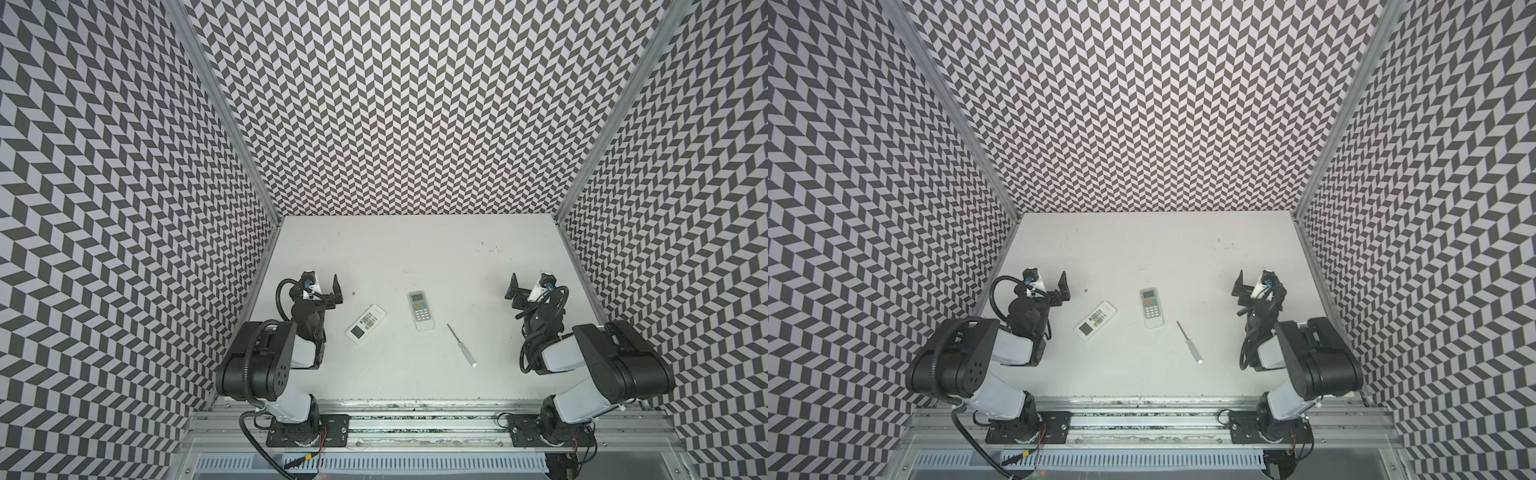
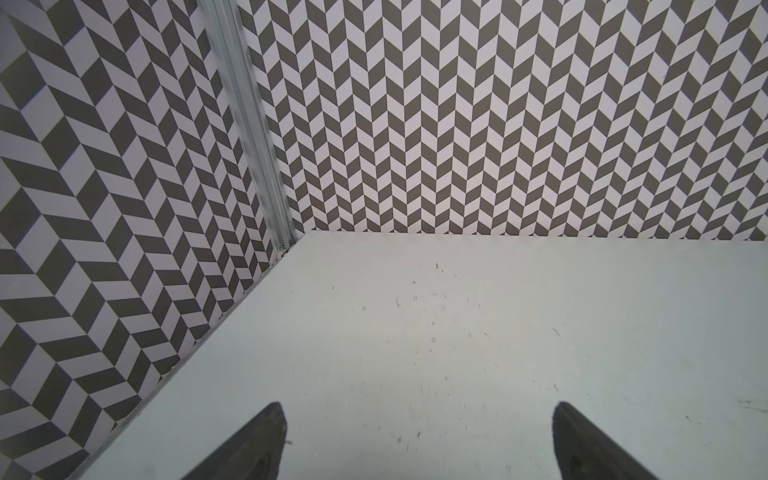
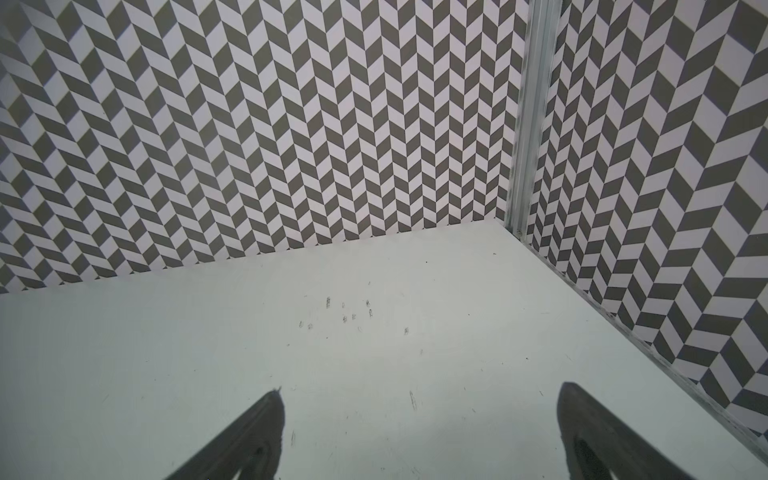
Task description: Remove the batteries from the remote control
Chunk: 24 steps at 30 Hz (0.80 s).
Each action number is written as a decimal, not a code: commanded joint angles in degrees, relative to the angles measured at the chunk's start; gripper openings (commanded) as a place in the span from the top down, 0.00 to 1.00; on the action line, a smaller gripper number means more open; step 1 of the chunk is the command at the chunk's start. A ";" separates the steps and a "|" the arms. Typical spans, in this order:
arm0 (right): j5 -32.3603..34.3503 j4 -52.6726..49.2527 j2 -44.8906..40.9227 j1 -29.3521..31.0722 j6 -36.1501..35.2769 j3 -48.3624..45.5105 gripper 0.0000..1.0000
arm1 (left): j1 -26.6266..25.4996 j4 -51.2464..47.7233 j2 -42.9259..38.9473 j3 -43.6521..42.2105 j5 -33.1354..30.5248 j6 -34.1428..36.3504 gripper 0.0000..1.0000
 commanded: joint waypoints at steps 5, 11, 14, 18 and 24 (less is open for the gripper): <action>-1.52 1.65 0.25 -0.83 0.06 1.08 0.00 | -0.50 0.29 -0.96 0.72 -0.63 -0.34 0.00; -1.53 1.64 0.28 -0.87 0.02 1.08 0.01 | -0.50 0.29 -1.00 0.73 -0.65 -0.36 0.00; -1.43 1.92 0.24 -0.76 0.01 0.91 0.00 | -0.67 0.39 -1.05 0.63 -0.87 -0.26 0.00; -0.01 2.65 0.02 -0.53 0.20 0.56 0.00 | -1.17 1.02 -1.63 0.20 -1.23 0.47 0.00; 1.51 -4.13 -5.50 -0.04 0.06 1.42 0.00 | -1.25 -9.47 -5.48 3.87 0.79 1.57 0.00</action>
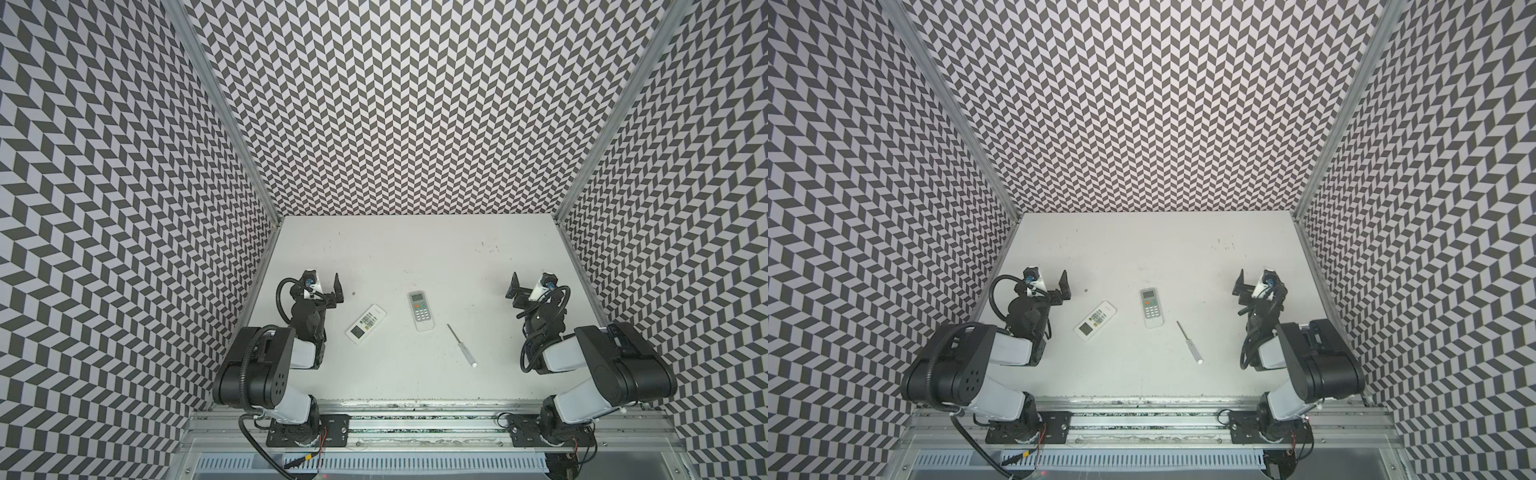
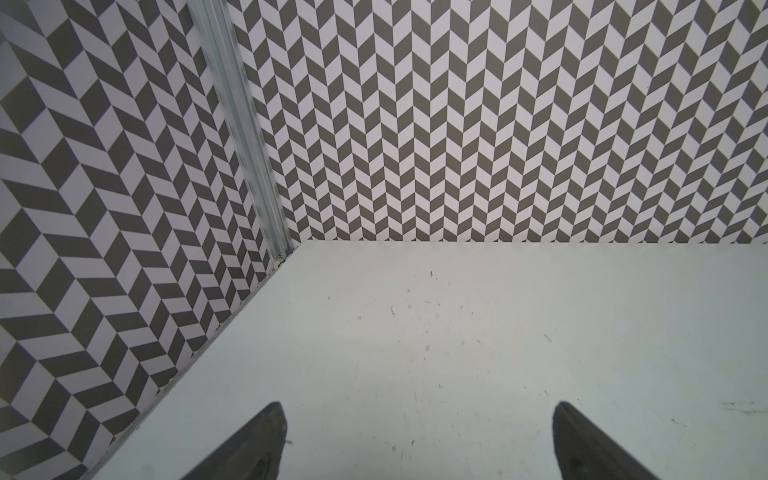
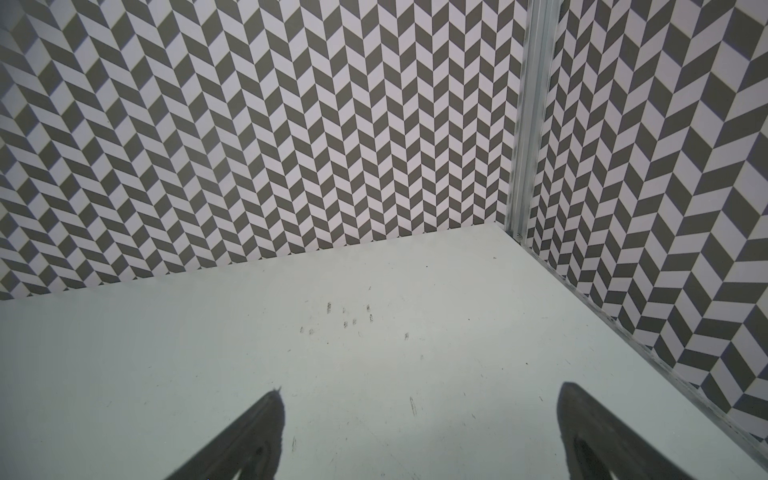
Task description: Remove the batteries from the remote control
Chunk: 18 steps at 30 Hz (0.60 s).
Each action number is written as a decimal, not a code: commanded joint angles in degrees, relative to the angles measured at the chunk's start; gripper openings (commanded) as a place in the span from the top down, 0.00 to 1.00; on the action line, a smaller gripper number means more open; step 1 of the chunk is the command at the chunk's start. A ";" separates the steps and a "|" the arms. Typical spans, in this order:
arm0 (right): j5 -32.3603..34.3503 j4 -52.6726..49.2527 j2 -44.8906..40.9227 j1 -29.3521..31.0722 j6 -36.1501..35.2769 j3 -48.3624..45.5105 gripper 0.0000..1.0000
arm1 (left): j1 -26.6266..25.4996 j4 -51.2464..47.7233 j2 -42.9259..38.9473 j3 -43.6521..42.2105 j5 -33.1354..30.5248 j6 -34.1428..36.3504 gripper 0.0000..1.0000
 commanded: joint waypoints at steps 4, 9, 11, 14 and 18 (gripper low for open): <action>1.25 -7.44 -6.24 0.91 -0.57 3.34 0.00 | -0.18 -11.33 -2.05 5.68 0.28 0.55 0.00; 4.58 -9.05 -9.50 4.53 -4.60 4.55 0.01 | -0.72 -14.02 -4.48 7.15 1.97 1.26 0.00; 6.02 -15.24 -12.65 6.37 -1.09 7.19 0.00 | -0.77 -20.66 -7.32 10.59 5.33 2.67 0.00; -0.37 -25.60 -15.10 8.38 3.18 12.62 0.01 | -0.94 -32.93 -9.78 19.80 7.14 1.94 0.00; -8.50 -43.38 -14.81 11.28 8.01 22.50 0.01 | -1.56 -59.42 -7.58 38.55 8.59 1.10 0.00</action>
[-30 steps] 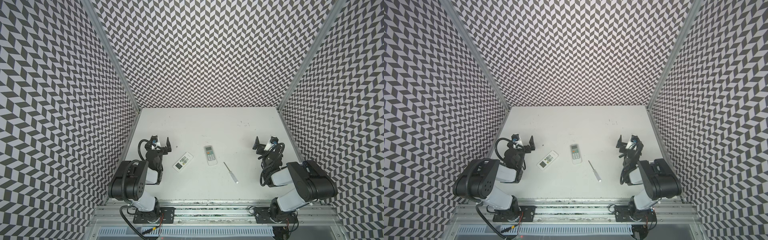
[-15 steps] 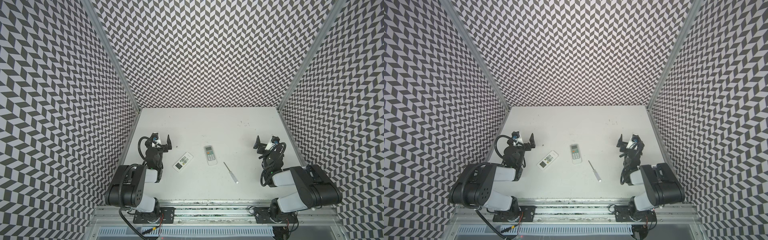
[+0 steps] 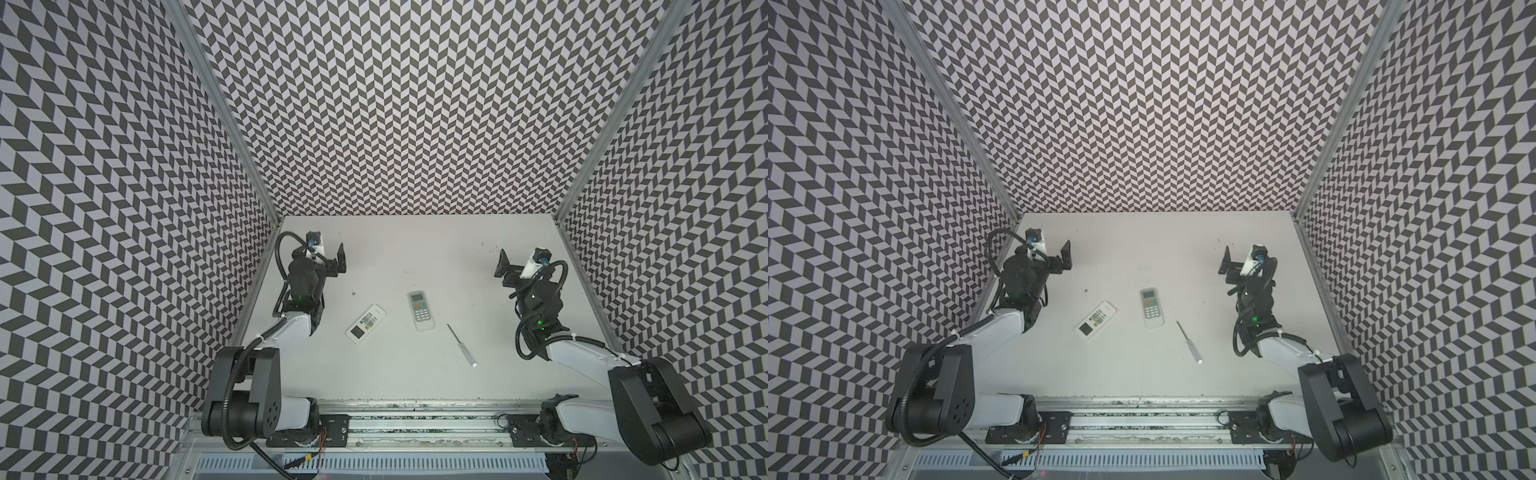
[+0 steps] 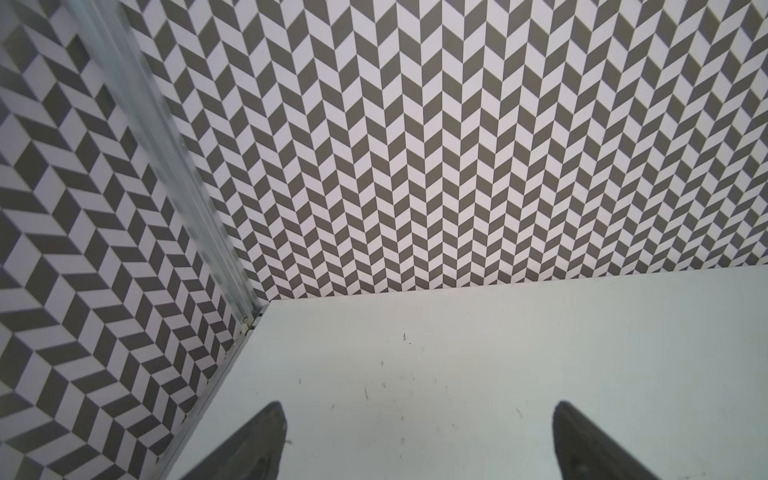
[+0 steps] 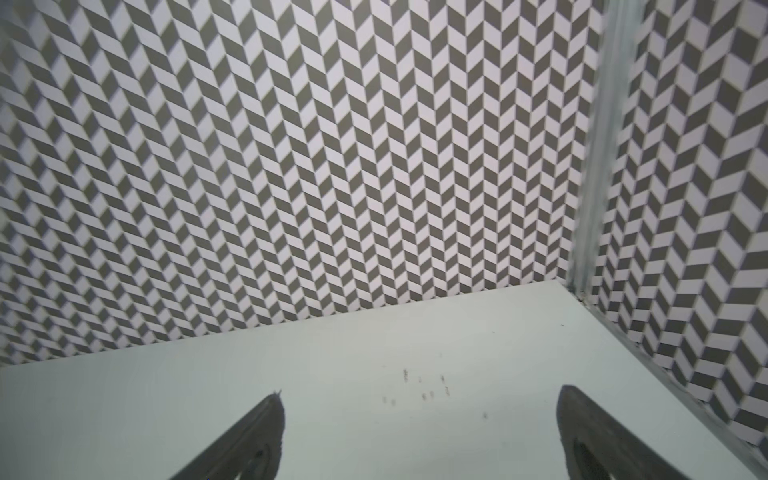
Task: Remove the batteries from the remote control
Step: 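Reach the right gripper to the grey-white remote and grasp its end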
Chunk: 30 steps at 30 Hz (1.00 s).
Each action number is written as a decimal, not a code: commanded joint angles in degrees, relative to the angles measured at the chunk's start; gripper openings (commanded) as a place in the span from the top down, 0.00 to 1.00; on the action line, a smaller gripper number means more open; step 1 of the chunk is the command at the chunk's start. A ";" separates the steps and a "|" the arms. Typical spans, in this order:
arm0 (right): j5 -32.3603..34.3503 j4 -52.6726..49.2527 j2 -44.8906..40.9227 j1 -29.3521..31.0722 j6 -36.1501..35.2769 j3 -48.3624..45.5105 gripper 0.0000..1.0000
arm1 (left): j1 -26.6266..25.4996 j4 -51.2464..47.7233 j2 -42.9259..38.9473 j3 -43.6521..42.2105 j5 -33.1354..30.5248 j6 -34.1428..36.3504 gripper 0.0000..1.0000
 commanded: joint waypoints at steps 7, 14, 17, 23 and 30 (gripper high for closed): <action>-14.77 -38.42 0.98 8.63 11.80 16.48 0.01 | -1.01 -35.94 -2.64 16.94 3.40 -7.25 0.00; -15.23 -44.64 3.72 18.76 17.81 16.59 0.02 | 3.06 -34.15 -8.46 9.87 17.16 -6.48 0.00; -14.52 -46.42 6.59 22.62 19.01 16.53 0.03 | 5.17 -32.83 -10.33 8.63 20.72 -6.10 0.00; -12.62 -49.27 11.69 29.22 19.98 17.91 0.04 | 6.78 -32.45 -11.23 7.38 21.53 -5.06 0.00; -9.12 -53.90 18.97 34.92 18.32 22.12 0.04 | 7.96 -30.11 -11.58 5.79 24.90 -6.93 0.00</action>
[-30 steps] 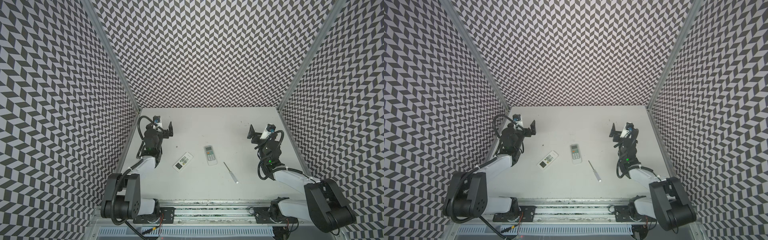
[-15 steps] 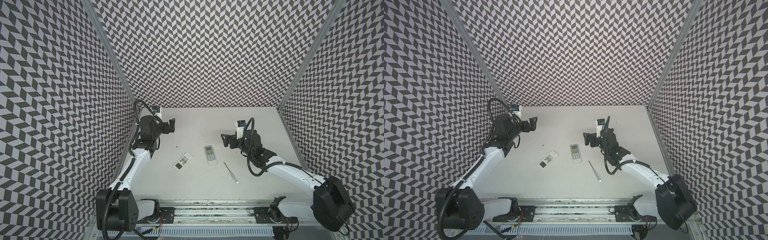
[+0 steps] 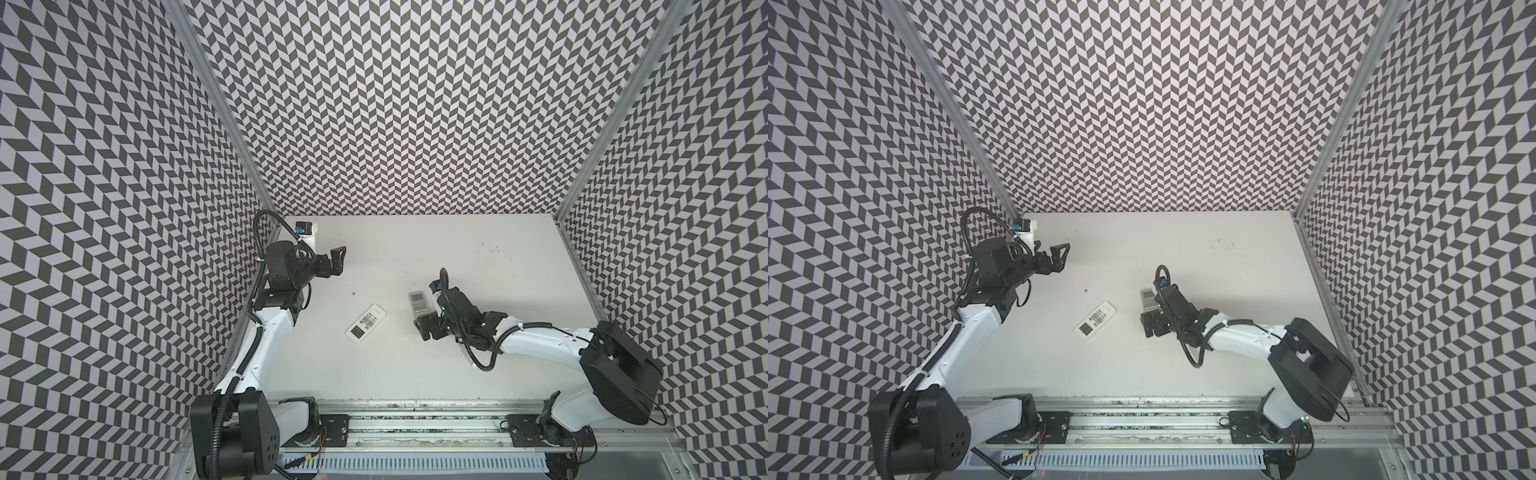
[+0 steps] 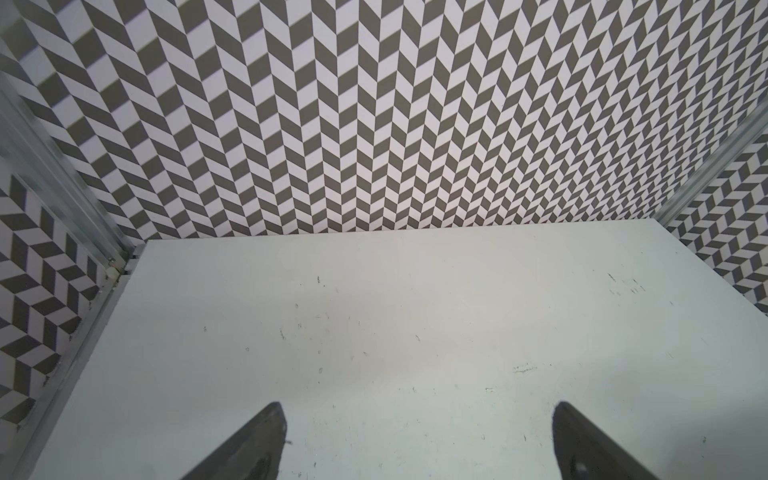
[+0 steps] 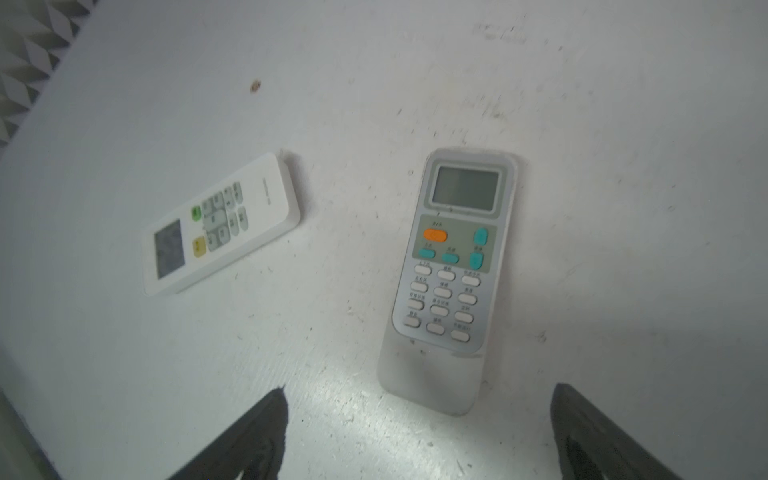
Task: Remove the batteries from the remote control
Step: 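Reach the right gripper to the grey-white remote and grasp its end, then lift the remote with the right gripper while the left arm reaches in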
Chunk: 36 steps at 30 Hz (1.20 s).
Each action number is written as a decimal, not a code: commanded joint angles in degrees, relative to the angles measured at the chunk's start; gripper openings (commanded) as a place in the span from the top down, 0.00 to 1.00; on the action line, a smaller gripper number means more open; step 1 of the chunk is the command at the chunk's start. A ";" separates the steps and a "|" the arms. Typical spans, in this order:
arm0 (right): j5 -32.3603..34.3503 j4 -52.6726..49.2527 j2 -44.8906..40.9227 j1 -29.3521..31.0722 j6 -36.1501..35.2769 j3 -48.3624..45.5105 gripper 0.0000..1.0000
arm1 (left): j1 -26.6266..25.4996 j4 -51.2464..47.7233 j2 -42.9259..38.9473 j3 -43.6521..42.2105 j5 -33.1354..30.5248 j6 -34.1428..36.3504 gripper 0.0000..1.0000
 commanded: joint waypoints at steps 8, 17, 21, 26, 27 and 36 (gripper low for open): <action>6.88 -4.44 8.48 3.65 -2.19 7.79 0.05 | 3.18 1.26 -2.11 -0.70 3.00 -1.01 0.00; 10.61 -5.58 12.55 3.74 -2.39 8.98 0.07 | 4.34 0.87 -2.21 -0.54 3.92 0.54 0.00; 11.42 -5.30 13.64 3.64 -2.44 9.22 0.10 | 4.63 1.22 -2.59 -1.13 5.43 0.96 0.00; 11.83 -3.21 13.89 3.11 -3.24 7.88 0.20 | 5.04 1.59 -3.41 -1.54 5.75 1.48 0.00; 11.49 -3.10 14.05 2.81 -3.43 7.80 0.22 | 5.04 1.54 -3.61 -1.61 5.98 1.81 0.00; 10.84 0.09 14.12 0.92 -5.30 6.73 0.43 | 5.26 -0.56 -4.75 -0.97 7.10 5.38 0.00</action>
